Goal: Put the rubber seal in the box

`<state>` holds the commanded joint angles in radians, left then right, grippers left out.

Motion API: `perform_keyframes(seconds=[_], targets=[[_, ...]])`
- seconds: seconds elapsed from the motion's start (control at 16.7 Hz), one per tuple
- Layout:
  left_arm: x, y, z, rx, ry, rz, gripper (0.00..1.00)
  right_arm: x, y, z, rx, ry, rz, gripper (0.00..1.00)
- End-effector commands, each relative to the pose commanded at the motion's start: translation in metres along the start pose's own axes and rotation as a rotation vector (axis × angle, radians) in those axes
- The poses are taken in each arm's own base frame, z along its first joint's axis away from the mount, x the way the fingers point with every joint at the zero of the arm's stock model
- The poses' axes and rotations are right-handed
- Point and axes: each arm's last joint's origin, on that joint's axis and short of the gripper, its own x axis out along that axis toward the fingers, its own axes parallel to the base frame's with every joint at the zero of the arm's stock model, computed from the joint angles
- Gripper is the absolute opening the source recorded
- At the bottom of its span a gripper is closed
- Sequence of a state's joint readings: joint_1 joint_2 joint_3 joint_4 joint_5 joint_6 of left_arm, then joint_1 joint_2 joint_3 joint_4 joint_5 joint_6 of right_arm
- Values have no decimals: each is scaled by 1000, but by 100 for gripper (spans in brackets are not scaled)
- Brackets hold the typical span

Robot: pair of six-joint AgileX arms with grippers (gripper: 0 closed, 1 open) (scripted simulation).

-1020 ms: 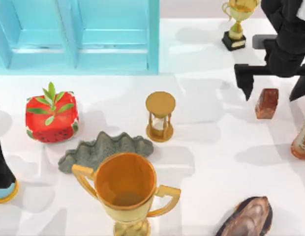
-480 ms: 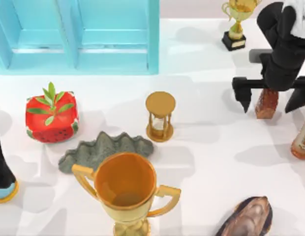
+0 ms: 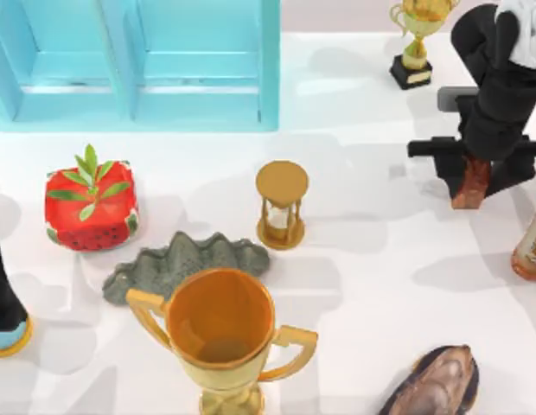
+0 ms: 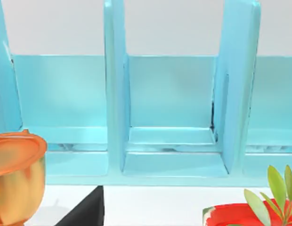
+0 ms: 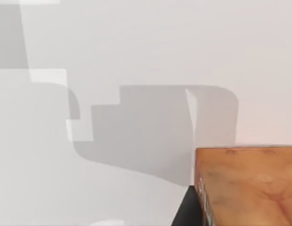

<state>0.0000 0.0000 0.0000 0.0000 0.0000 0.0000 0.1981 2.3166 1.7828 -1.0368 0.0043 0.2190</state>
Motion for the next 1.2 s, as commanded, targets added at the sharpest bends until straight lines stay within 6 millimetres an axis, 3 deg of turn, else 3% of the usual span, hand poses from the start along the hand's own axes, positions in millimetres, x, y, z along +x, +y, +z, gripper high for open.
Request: perform_keyframes(seconds=[0.18,0.24,0.84,1.2], targets=[[0,0,0,0,0,0,100,0,0,0,0,0,0,2],[0,0,0,0,0,0,100,0,0,0,0,0,0,0],[0,0,0,0,0,0,100,-4,1,0,-1,0,0,0],[0,0,0,0,0,0,100,-60,3,3,-1,-3,0,0]])
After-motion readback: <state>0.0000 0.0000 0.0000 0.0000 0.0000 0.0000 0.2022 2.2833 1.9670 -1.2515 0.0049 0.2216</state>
